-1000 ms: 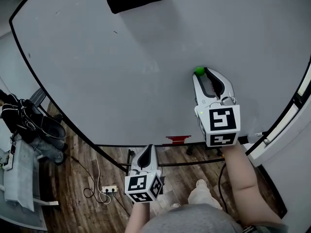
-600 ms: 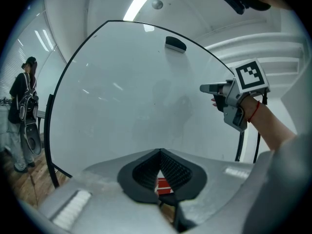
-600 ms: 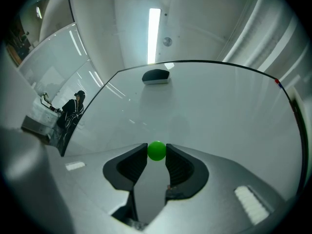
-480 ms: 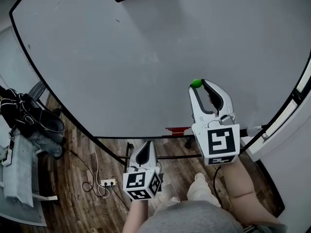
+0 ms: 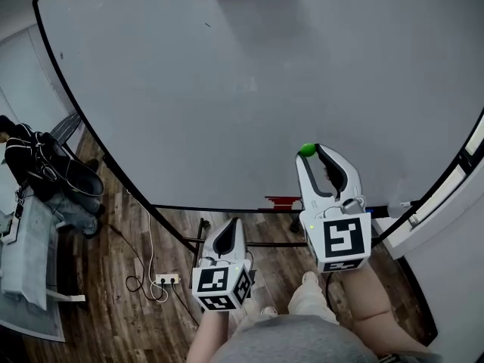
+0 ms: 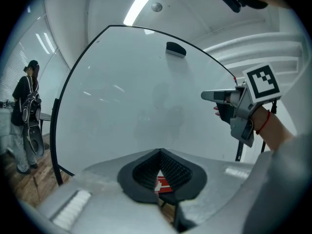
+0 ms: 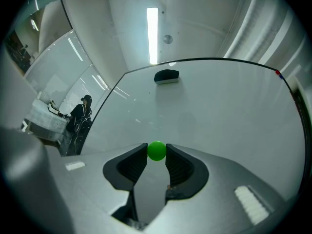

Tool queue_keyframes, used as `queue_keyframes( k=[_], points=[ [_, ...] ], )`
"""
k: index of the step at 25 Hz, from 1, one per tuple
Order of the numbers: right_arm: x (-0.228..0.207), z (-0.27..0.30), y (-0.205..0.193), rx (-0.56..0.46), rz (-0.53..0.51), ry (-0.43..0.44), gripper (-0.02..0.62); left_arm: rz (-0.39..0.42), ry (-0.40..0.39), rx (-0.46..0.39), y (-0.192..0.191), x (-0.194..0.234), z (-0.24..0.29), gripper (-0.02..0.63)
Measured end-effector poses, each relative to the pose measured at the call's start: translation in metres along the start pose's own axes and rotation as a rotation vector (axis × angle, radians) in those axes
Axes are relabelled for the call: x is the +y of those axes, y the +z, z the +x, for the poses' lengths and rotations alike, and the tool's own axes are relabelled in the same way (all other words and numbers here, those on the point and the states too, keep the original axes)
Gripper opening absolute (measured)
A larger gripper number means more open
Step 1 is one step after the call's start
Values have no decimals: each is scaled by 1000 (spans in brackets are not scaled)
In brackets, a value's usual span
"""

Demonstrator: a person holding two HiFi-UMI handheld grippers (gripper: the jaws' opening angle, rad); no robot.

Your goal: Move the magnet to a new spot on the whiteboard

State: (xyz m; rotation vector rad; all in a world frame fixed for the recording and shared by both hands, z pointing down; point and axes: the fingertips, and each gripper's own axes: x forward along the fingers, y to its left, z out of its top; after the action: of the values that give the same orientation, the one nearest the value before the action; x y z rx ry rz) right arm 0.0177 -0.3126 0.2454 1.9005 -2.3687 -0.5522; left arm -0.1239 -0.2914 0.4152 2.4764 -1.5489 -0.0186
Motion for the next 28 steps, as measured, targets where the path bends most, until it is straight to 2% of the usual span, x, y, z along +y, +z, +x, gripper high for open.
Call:
queue_keyframes(
  k=[19, 28],
  points=[
    [46, 47, -18, 7, 23, 99, 121, -13, 118, -8, -3, 44, -14, -3],
    [57, 76, -31, 24, 6, 117, 121, -23, 158, -13, -3, 60, -15, -3]
  ],
)
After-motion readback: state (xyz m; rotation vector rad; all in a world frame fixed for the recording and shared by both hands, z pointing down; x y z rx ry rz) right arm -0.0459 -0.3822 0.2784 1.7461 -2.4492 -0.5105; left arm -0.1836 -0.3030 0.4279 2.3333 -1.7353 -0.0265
